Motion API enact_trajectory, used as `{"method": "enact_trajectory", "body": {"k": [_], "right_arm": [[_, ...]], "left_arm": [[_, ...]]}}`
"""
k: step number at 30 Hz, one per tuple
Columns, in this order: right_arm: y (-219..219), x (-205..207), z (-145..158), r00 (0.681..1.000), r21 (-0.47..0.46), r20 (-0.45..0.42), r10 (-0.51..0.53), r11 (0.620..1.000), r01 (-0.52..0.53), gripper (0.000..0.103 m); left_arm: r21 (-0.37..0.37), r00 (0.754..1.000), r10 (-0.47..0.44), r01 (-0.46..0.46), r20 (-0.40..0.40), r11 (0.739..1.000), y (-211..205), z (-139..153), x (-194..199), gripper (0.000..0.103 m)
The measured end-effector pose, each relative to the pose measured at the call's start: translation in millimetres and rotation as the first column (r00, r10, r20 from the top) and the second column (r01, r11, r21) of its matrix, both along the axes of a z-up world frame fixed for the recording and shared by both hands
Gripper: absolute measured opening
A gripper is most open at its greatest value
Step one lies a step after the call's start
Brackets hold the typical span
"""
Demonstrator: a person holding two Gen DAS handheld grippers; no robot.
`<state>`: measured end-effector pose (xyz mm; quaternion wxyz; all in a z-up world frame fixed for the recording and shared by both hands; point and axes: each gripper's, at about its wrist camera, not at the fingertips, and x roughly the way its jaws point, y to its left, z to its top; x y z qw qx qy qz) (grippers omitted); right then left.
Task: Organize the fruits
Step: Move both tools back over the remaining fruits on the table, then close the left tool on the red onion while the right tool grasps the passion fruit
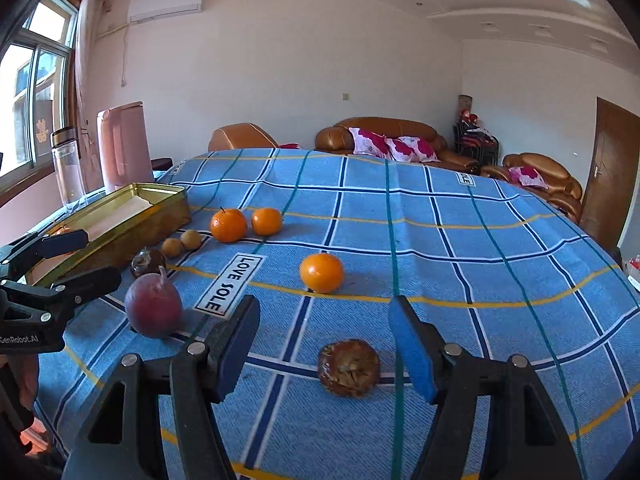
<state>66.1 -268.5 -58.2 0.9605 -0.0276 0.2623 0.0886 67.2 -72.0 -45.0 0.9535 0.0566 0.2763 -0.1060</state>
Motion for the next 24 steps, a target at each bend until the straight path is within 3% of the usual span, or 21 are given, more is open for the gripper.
{"method": "enact_trajectory", "body": {"k": [10, 16, 18, 19, 24], "right_arm": [[-15, 19, -16, 0.986, 0.051, -0.168, 0.009, 0.999, 0.0, 0.067], [-13, 27, -24, 0.969, 0.058, -0.243, 0.035, 0.998, -0.022, 0.052], [-13, 30, -26, 0.964, 0.067, -0.262, 0.043, 0.997, -0.027, 0.047], [-12, 31, -26, 0.962, 0.065, -0.271, 0.047, 0.997, -0.03, 0.046], [-7, 32, -27, 0.956, 0.044, -0.286, 0.067, 0.997, -0.056, 0.043]], "left_arm": [[0.058, 0.99, -0.085, 0.092, -0.115, 0.994, -30, -17, 19, 0.093], [0.038, 0.976, -0.112, 0.121, -0.184, 0.992, -29, -25, 27, 0.076], [0.021, 0.973, -0.113, 0.119, -0.199, 0.993, -27, -27, 30, 0.061], [0.014, 0.971, -0.116, 0.121, -0.207, 0.993, -27, -28, 30, 0.058], [0.009, 0.97, -0.126, 0.131, -0.207, 0.991, -27, -29, 30, 0.055]]}}
